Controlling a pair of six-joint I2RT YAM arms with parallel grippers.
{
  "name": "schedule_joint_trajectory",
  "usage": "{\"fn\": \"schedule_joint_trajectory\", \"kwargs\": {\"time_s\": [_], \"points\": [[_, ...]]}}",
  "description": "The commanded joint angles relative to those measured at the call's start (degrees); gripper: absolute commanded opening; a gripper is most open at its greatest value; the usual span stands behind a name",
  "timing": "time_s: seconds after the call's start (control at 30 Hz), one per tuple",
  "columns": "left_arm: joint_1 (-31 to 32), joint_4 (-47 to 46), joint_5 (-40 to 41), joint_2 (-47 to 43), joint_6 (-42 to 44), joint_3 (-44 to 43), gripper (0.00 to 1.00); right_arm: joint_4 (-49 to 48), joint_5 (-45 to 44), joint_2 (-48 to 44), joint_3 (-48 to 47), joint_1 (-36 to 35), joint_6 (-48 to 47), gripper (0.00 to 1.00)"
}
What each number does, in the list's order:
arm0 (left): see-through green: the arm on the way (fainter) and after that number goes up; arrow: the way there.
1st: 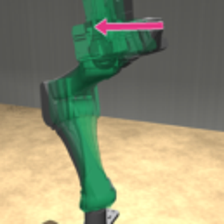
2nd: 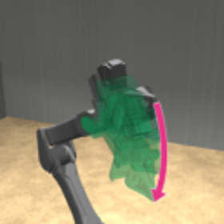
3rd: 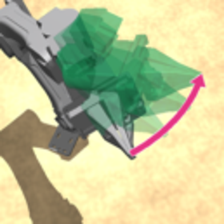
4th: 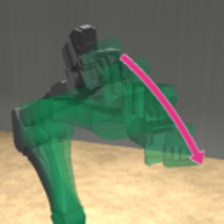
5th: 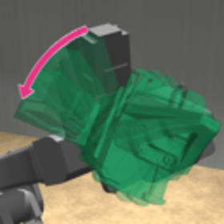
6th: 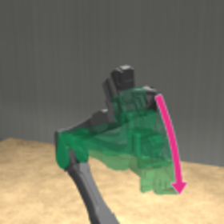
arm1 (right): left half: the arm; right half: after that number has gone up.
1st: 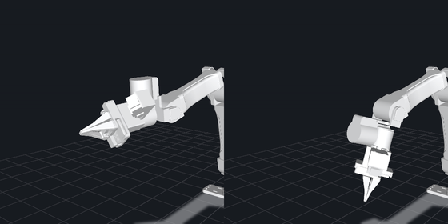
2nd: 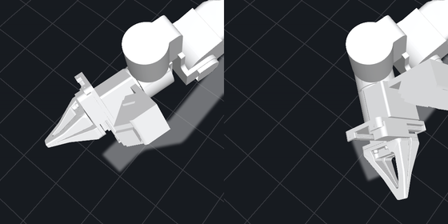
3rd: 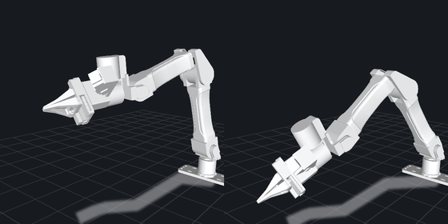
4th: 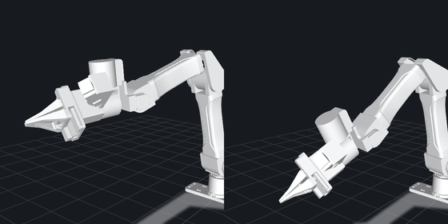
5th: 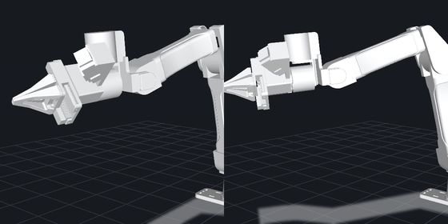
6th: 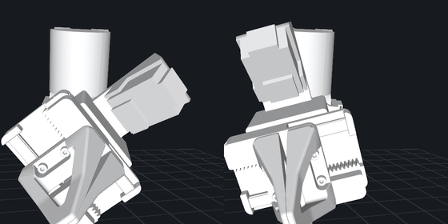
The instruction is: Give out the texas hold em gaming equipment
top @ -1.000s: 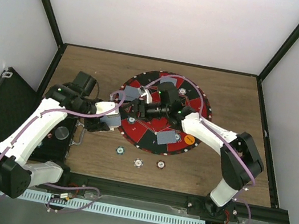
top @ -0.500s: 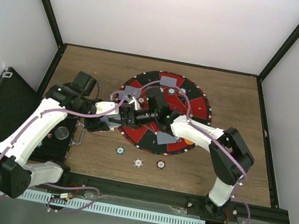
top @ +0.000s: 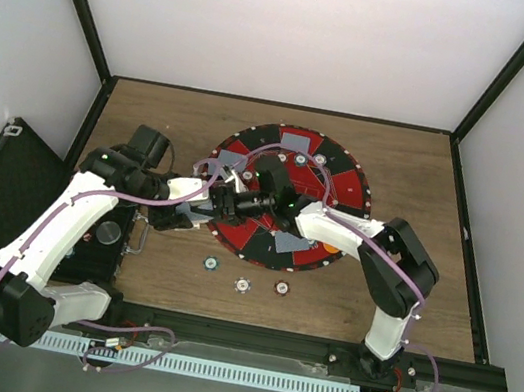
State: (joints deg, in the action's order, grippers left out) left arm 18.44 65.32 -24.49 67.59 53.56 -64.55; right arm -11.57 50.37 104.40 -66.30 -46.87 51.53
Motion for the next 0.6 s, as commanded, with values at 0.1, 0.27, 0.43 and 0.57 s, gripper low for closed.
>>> {"fn": "schedule_joint_trajectory", "kwargs": {"time_s": [0.1, 0.27, 0.43, 0.57], "points": [[0.5, -0.7, -1.8, -0.2, -0.3, -1.2, 0.04, 0.2, -1.3, -1.8, 3.6, 2.9, -0.4, 0.64], [0.7, -0.8, -1.8, -0.1, -0.4, -1.0, 0.04, 1.7, -1.8, -3.9, 4.1, 4.0, -1.4, 0.54], [0.7, -1.2, -1.7, 0.1, -0.6, -1.0, 0.04, 3.4, -2.9, -5.8, 3.9, 4.3, -2.3, 0.4], [0.9, -1.2, -1.6, 0.2, -0.8, -1.0, 0.04, 5.4, -3.9, -7.2, 3.9, 4.3, -3.5, 0.31]]}}
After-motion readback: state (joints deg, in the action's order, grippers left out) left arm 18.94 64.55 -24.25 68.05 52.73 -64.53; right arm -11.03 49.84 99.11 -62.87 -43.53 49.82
